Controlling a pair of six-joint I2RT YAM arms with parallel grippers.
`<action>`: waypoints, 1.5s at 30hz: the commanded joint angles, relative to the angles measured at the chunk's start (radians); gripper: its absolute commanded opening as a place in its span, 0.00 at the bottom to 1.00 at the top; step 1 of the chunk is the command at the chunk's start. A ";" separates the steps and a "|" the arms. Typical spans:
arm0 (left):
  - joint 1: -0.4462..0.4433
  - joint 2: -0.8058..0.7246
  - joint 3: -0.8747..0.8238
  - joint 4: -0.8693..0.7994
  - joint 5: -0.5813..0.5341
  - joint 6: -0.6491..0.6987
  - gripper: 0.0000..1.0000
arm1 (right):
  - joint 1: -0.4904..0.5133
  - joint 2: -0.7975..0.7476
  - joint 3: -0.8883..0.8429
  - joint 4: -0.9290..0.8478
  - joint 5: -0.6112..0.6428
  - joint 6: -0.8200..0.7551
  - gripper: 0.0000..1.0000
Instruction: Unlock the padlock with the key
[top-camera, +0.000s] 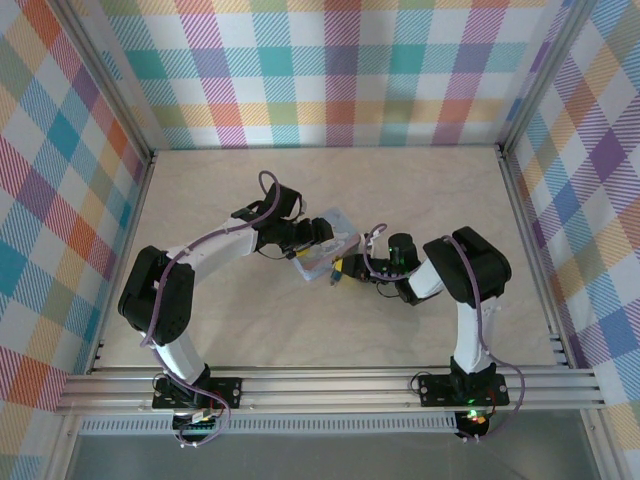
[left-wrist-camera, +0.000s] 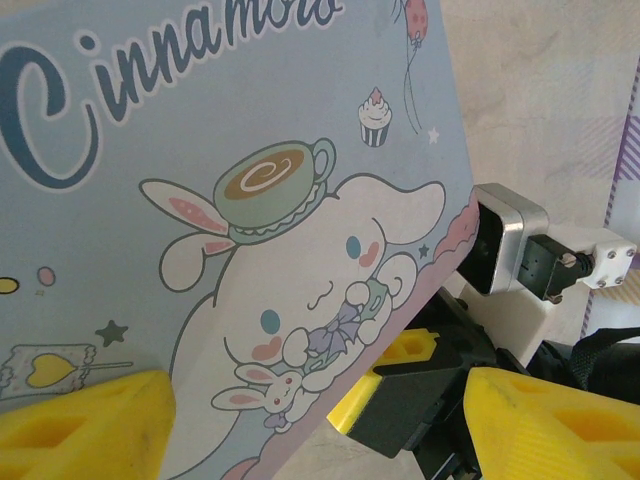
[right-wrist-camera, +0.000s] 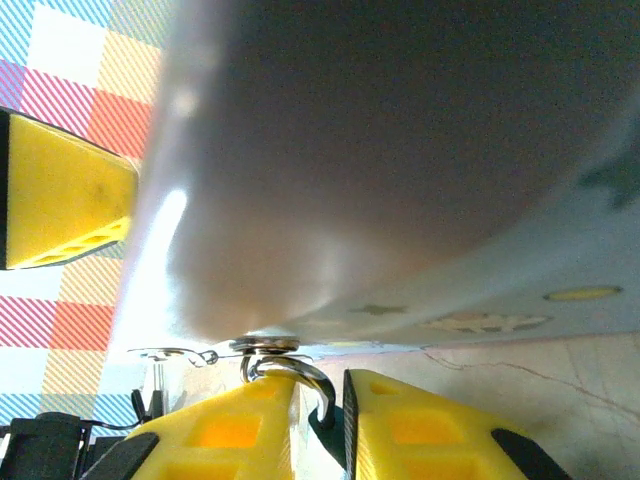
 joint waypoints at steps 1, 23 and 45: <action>-0.010 0.025 -0.008 -0.013 0.001 -0.018 0.77 | 0.022 0.020 -0.005 0.071 0.016 0.016 0.18; -0.011 0.017 -0.017 -0.035 -0.025 -0.011 0.77 | -0.008 -0.067 -0.074 0.057 0.100 0.012 0.01; -0.017 0.021 -0.033 -0.026 -0.018 -0.016 0.77 | -0.015 -0.080 -0.068 0.086 0.170 0.099 0.00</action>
